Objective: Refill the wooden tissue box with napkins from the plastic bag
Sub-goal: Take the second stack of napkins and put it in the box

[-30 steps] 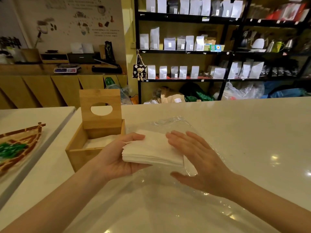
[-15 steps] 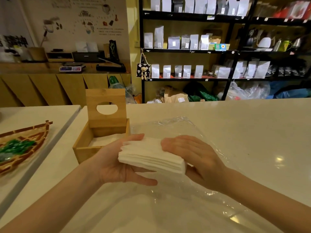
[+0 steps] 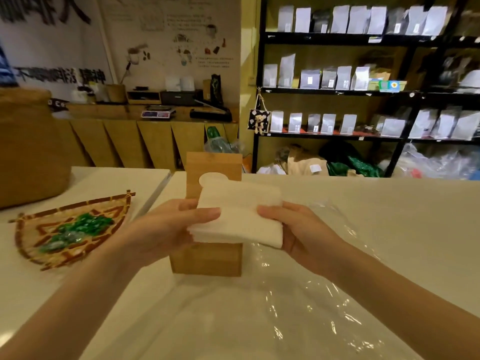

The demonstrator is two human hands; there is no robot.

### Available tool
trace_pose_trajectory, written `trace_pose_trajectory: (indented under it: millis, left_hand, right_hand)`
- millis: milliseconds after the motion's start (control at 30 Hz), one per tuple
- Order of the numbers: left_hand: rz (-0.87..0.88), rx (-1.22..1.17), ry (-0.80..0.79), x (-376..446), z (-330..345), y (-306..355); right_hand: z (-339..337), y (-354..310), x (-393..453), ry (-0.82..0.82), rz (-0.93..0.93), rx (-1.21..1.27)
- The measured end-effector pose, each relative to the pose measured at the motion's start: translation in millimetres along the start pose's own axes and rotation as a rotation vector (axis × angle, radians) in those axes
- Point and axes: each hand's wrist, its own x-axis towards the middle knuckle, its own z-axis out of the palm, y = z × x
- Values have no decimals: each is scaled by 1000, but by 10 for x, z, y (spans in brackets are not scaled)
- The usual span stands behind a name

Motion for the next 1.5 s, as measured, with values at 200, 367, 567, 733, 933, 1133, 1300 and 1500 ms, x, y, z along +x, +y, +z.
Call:
trace_pose_trajectory:
  millis: [200,367,567,733,933,1133,1300,1500]
  left_hand:
    - [-61,5,181,149,-224,-6]
    - [-116,59,204,307,-435,26]
    - [-149,133,301,511,-620,82]
    - [-102,303,398,573,-681,113]
    - [-56,585,489,632,-630,114]
    - [-27,930,506,687,-576,62]
    - [-18,1135,472,636,-468,81]
    - [-29,1356,495,631,-333,70]
  right_hand:
    - [93,46,292,-13,61,-71]
    - [65,-37,539,-23,-2,-300]
    - [84,-104,742,38,66,-460]
    - [66,-153,811,35,15,-566]
    - [75,-91,864,158,-166,-839]
    - [92,8,853,266,-308,-1258]
    - [180,47,813,239,-420,-1538]
    - [241,76,864,220,-247,-1603]
